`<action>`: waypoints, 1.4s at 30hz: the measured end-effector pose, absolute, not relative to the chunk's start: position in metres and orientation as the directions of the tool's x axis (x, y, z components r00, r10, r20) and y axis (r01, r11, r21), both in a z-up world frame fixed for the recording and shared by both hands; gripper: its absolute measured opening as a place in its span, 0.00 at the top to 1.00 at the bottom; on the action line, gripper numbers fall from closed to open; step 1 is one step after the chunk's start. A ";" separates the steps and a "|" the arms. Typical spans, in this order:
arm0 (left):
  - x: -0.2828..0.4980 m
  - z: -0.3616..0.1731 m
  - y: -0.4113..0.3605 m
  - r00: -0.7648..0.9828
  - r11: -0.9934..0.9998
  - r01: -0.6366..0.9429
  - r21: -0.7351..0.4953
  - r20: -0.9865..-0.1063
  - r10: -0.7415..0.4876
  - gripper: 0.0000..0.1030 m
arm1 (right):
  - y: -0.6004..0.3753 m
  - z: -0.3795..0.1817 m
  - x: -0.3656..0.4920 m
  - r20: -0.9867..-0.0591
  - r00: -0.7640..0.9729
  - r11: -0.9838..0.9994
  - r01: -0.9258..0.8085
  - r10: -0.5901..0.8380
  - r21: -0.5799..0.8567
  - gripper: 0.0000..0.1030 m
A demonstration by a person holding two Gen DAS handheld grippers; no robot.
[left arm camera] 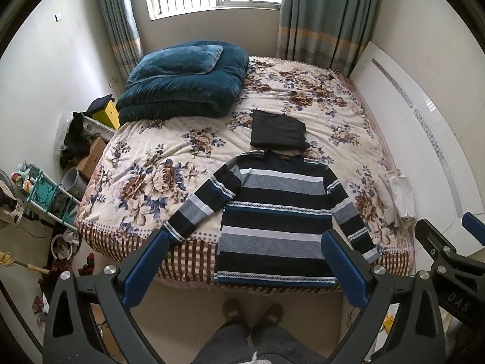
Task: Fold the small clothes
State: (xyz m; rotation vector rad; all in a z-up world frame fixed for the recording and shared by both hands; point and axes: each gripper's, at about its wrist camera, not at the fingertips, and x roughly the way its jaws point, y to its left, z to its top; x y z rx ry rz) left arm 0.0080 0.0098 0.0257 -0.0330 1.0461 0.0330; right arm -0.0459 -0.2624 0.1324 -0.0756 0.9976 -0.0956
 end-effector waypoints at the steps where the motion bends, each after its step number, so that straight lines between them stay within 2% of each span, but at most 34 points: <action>1: 0.008 0.026 0.010 0.500 0.999 -0.043 -0.011 -0.866 0.012 0.00 | -0.262 0.133 -0.046 -0.835 0.539 0.993 0.046 -0.115 -0.107 0.00; 33: 0.008 0.030 0.010 0.510 0.999 -0.041 -0.014 -0.860 0.009 0.00 | -0.267 0.143 -0.049 -0.827 0.551 0.993 0.043 -0.116 -0.111 0.00; 42: 0.006 0.029 0.009 0.513 0.999 -0.041 -0.014 -0.859 0.009 0.00 | -0.265 0.161 -0.044 -0.826 0.550 0.992 0.042 -0.119 -0.115 0.00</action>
